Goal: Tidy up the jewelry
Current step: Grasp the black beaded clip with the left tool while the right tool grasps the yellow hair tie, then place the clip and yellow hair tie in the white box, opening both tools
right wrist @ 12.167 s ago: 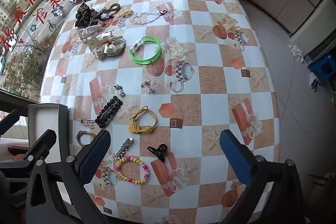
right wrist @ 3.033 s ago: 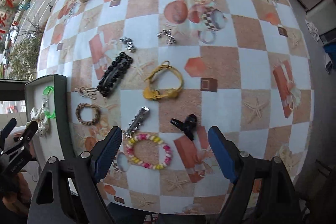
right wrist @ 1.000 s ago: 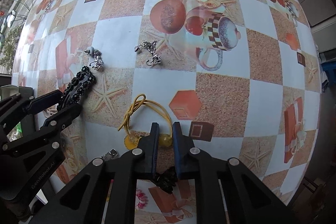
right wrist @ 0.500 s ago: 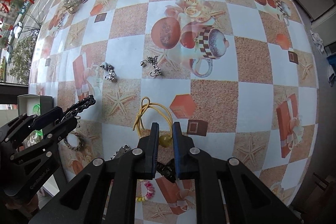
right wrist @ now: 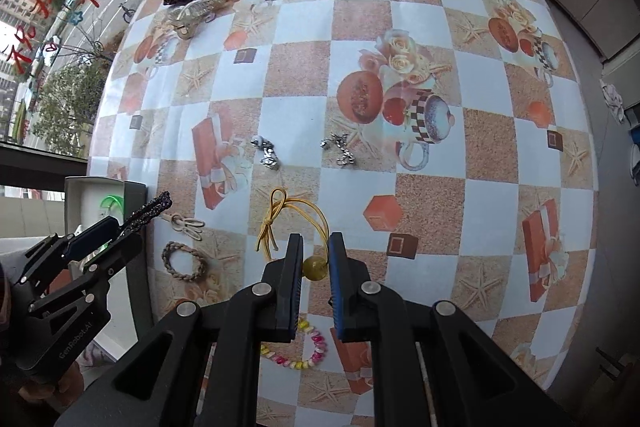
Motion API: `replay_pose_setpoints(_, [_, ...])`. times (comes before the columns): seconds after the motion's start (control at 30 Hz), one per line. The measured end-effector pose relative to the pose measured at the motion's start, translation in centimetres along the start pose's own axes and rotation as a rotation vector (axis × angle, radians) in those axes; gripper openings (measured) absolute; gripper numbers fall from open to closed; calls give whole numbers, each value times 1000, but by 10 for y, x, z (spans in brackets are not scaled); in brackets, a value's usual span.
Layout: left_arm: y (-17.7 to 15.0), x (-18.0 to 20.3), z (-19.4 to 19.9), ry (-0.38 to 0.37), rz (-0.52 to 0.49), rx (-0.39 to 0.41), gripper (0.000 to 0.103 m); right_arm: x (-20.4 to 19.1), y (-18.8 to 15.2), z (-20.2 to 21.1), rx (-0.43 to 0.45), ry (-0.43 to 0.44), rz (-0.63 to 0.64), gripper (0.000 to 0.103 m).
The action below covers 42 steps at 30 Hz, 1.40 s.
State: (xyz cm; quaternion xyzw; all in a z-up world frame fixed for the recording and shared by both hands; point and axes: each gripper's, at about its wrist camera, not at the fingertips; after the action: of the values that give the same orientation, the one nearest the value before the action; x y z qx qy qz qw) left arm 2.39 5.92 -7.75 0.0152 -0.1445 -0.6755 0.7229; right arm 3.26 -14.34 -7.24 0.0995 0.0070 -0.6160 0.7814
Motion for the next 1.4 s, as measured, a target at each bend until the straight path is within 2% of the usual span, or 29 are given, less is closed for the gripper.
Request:
replay_pose_setpoints(0.4, [-31, -86, 44, 19, 181, 63, 39, -97, 40, 6, 28, 76, 191, 14])
replay_pose_setpoints(0.7, [-63, -161, 55, 75, 350, 73, 39, -184, 58, -20, -17, 123, 357, 14])
replay_pose_setpoints(0.9, [-88, -199, 48, 111, 438, 51, 39, -226, 64, -46, -61, 123, 429, 14])
replay_pose_setpoints(1.13, [-107, -223, 26, 153, 473, 14, 39, -246, 67, -82, -115, 112, 444, 14])
replay_pose_setpoints(1.4, [-108, -227, 4, 185, 480, -3, 39, -251, 69, -111, -162, 82, 431, 14])
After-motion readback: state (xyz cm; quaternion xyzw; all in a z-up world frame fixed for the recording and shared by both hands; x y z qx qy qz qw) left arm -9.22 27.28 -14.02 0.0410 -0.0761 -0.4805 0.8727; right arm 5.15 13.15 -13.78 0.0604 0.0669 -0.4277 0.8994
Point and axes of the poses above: each gripper's, at about its wrist camera, not at the fingertips, and z roughly against the way its jaws point, x to its right, y to its top, and after that the axes turned 15 degrees about z, right-handed
